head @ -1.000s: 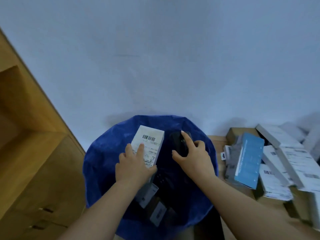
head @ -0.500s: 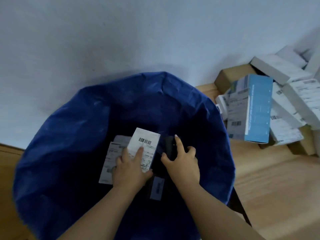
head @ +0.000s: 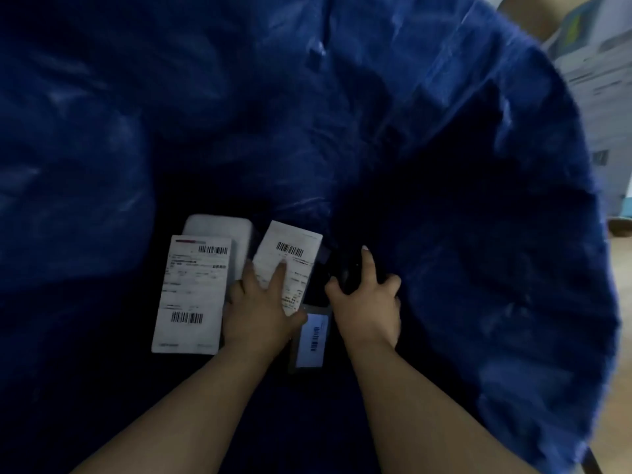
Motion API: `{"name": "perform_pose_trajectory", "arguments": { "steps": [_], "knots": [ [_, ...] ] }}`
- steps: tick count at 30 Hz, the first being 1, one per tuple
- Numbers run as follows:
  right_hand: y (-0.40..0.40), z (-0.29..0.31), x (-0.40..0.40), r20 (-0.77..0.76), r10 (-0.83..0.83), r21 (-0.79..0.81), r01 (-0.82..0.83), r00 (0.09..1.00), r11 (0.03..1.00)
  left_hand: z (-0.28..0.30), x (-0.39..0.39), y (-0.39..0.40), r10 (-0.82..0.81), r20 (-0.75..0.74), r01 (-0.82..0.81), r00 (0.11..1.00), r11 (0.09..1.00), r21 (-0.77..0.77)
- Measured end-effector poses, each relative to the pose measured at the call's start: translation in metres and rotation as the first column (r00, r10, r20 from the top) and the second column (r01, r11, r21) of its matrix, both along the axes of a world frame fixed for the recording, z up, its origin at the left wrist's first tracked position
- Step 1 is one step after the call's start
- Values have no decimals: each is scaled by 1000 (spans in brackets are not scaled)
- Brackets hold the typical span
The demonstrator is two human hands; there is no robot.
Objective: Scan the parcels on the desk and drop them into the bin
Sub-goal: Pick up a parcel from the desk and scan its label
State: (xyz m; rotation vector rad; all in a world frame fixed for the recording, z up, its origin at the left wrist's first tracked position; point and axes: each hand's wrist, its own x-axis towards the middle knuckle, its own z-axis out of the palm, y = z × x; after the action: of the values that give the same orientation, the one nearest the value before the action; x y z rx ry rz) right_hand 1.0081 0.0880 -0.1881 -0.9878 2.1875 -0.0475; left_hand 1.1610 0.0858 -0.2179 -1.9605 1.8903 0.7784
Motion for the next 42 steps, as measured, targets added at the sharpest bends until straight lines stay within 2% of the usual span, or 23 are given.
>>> {"name": "perform_pose_trajectory", "arguments": {
  "steps": [5,10,17,20,25,31,38,42],
  "knots": [
    [6,-8,3,0,29,31,-29,1000,999,-11,2,6,-11,33,11,999,1000,-2],
    [11,17,1,-8,124,41,-124,992,991,18,-7,5,12,49,-7,999,995,-96],
    [9,85,-10,33,247,-48,-245,969,968,98,-7,5,98,51,-83,994,969,-233],
    [11,123,-16,-2,319,-128,-316,948,940,144,-4,10,123,101,-95,987,964,-247],
    [17,193,-22,-45,353,-256,-353,934,900,220,0,25,158,125,-98,980,917,-386],
    [40,263,-24,-108,329,-433,-342,938,834,292,6,39,94,160,7,983,845,-535],
    [89,332,-40,-164,183,-560,-244,969,792,365,-14,53,-64,107,121,992,708,-696],
    [127,358,-62,-218,83,-613,-203,972,764,390,-41,71,-161,138,211,977,665,-717]
  ]
}}
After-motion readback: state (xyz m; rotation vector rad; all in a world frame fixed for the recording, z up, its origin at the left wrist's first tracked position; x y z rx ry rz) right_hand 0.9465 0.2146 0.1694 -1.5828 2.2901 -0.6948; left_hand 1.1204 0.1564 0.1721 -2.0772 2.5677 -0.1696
